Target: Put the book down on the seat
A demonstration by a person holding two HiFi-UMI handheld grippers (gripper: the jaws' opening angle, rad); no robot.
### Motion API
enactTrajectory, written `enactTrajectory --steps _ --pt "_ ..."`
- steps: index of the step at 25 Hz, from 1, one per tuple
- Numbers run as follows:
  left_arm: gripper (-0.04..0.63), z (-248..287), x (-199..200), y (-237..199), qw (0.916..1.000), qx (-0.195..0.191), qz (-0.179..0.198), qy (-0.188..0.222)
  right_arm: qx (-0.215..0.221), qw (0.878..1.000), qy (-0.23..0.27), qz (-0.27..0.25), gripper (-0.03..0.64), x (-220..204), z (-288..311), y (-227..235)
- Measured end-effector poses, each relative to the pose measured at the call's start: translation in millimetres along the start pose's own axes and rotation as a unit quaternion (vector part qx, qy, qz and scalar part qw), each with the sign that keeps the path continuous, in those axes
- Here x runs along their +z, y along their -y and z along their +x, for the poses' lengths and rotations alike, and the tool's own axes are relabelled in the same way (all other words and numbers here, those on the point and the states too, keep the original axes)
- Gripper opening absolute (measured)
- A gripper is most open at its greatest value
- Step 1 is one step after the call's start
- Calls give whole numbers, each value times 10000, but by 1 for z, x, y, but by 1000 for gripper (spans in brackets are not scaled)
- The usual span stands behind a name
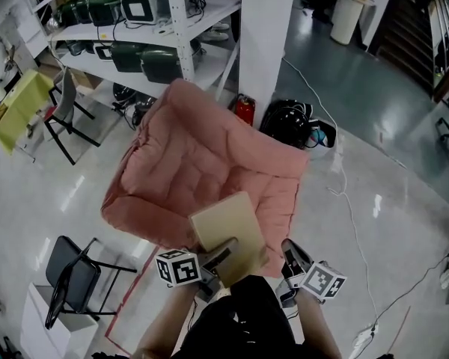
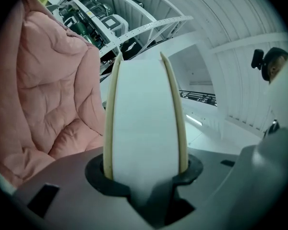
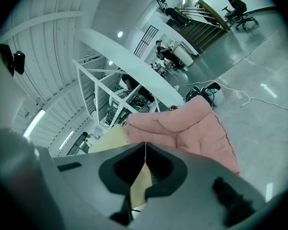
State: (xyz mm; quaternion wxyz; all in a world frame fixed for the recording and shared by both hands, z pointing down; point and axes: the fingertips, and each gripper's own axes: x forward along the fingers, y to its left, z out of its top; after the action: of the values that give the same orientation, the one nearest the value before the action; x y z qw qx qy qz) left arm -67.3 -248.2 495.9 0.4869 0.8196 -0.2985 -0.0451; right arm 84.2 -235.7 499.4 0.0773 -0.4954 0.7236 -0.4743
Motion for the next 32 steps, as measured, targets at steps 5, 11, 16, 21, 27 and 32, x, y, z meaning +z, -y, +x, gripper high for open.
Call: enactTrajectory --steps 5,11,16,21,27,32 --pt "221 49 21 -5 9997 -40 175 -188 -5 10000 -90 -11 14 32 22 24" --pt "221 116 40 -12 9965 -424 479 -533 276 9989 -150 -335 14 75 57 48" --pt "221 164 53 -26 9927 -647 716 -728 305 9989 -99 -339 14 102 83 73" --pt "221 210 62 -53 9884 -717 880 -1013 179 9996 49 -230 14 121 109 105" --pt "221 262 56 -94 9823 -977 981 -1259 49 9997 119 -195 14 129 137 145" --pt "221 297 57 -126 9799 -1300 804 -1279 -46 9997 178 -167 14 132 165 180"
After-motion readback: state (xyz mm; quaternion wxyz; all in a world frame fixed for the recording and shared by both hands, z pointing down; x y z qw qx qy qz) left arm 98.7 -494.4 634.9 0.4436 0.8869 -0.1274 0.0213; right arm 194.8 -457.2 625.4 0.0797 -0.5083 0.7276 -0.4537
